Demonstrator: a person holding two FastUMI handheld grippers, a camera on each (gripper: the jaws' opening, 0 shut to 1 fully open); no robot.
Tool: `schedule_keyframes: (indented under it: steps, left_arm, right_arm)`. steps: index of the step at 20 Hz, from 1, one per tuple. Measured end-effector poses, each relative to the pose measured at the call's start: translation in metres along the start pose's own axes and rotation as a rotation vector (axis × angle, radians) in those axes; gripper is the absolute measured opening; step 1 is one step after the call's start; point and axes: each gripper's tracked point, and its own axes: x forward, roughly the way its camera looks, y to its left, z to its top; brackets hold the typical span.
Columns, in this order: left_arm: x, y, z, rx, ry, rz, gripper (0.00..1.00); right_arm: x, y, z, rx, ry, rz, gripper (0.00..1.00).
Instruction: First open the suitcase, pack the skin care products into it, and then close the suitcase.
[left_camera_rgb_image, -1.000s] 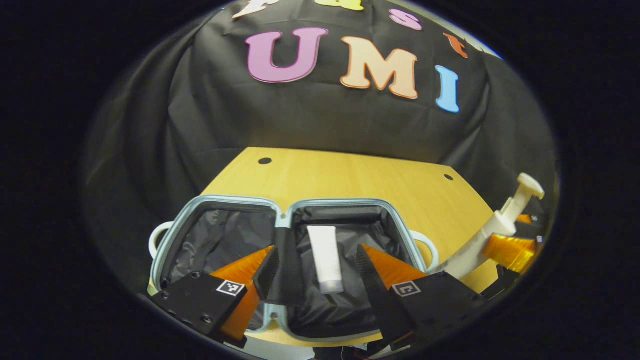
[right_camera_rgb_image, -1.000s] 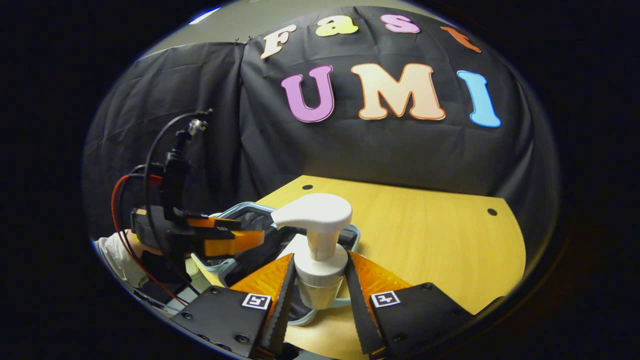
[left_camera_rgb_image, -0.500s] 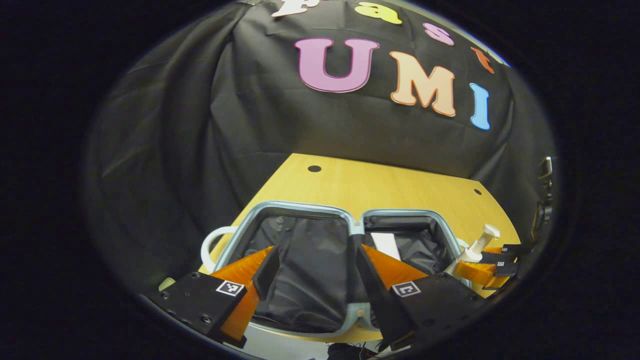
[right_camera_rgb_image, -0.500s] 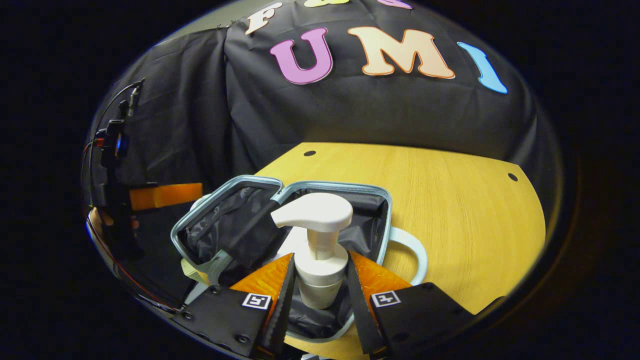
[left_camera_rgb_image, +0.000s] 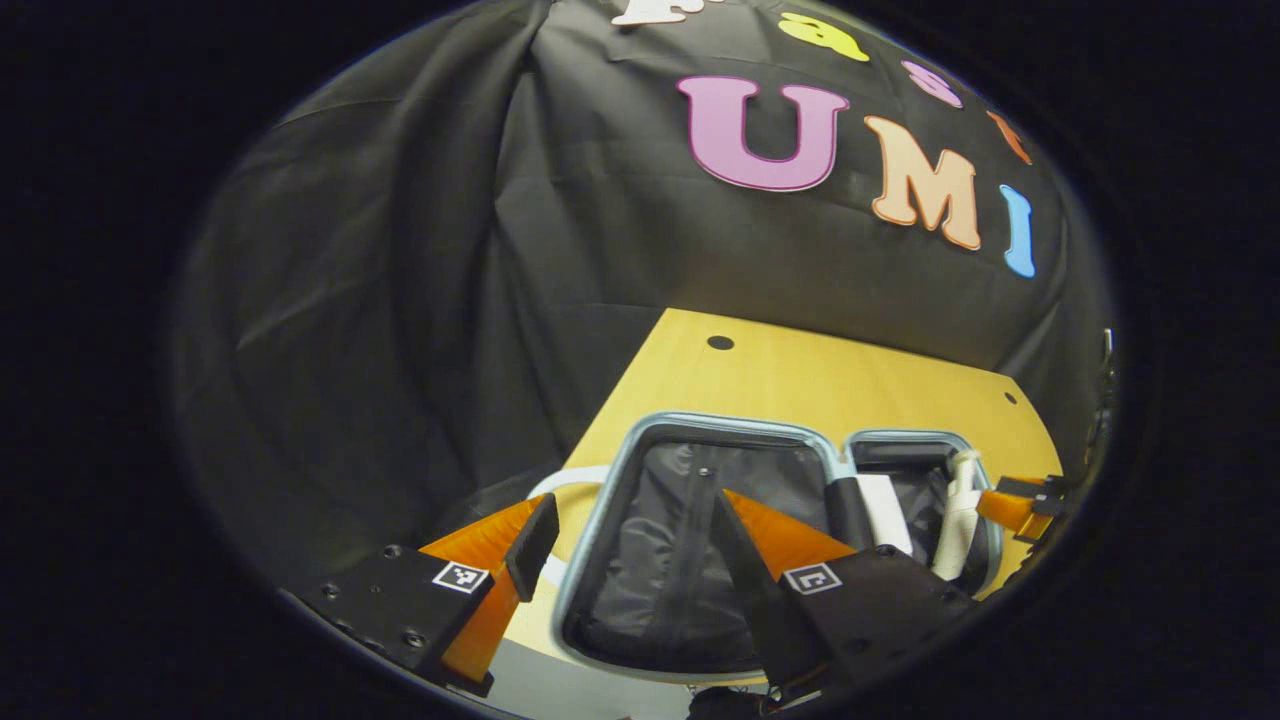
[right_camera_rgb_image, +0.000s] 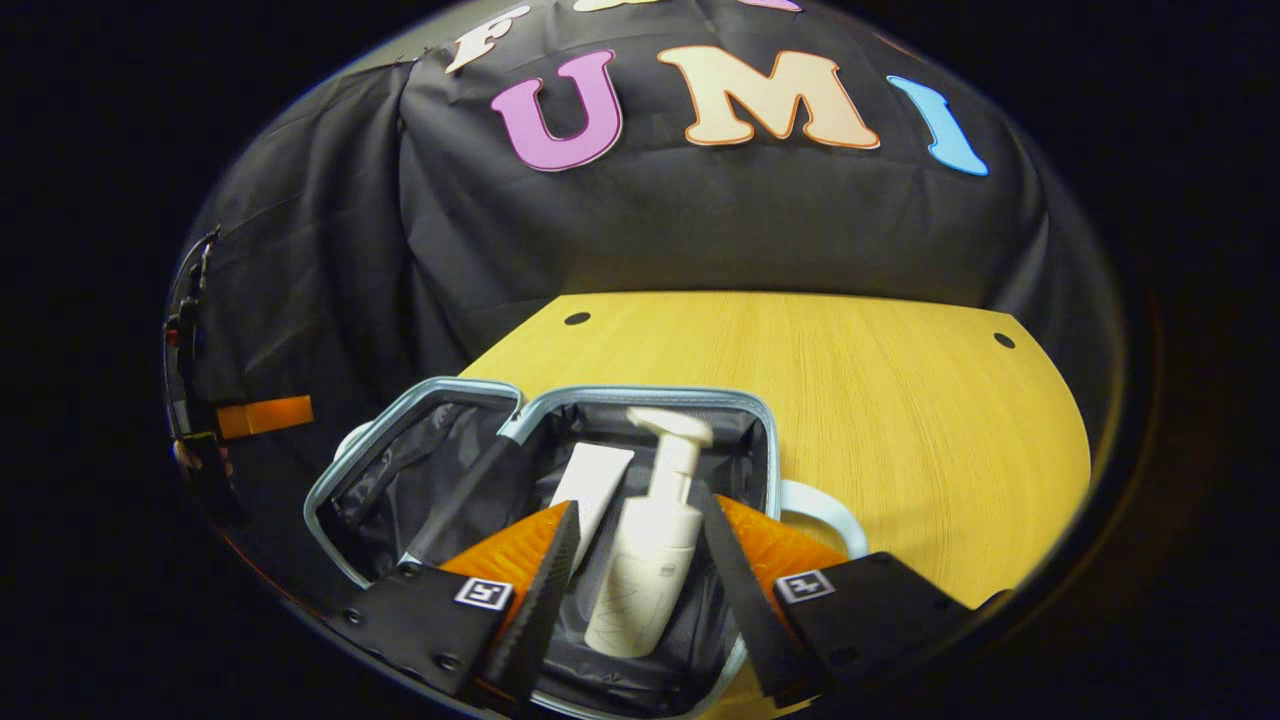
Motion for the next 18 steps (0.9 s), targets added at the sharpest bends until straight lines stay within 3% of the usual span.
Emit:
schedule_keyframes:
  steps: [1, 3, 4, 5, 9, 10, 12, 13, 18]
  left_arm:
    - [0.007, 0.011, -0.001, -0.005, 0.007, 0.010, 0.91]
    - [0.018, 0.030, -0.004, -0.019, 0.027, 0.029, 0.91]
    - [0.024, 0.039, -0.006, -0.023, 0.040, 0.038, 0.91]
    - [0.031, 0.048, -0.009, -0.030, 0.055, 0.047, 0.91]
    - [0.060, 0.069, -0.030, -0.066, 0.131, 0.056, 0.92]
    - [0.068, 0.076, -0.035, -0.073, 0.152, 0.057, 0.91]
    - [0.081, 0.085, -0.048, -0.086, 0.205, 0.064, 0.92]
    - [0.087, 0.089, -0.055, -0.088, 0.228, 0.067, 0.92]
    - [0.108, 0.097, -0.084, -0.097, 0.316, 0.053, 0.86]
  right_arm:
    - [-0.002, 0.001, 0.004, -0.001, -0.010, -0.006, 0.92]
    - [-0.004, 0.004, 0.012, 0.000, -0.026, -0.012, 0.92]
    - [-0.004, 0.005, 0.015, -0.002, -0.033, -0.015, 0.97]
    - [-0.007, 0.007, 0.018, -0.004, -0.039, -0.018, 0.92]
    - [-0.013, 0.004, 0.030, -0.021, -0.062, -0.041, 0.97]
    - [-0.014, 0.001, 0.034, -0.022, -0.069, -0.051, 0.91]
    - [-0.017, -0.006, 0.040, -0.013, -0.082, -0.074, 0.92]
    - [-0.018, -0.010, 0.042, -0.008, -0.088, -0.087, 0.97]
    - [-0.022, -0.021, 0.048, 0.007, -0.098, -0.128, 0.97]
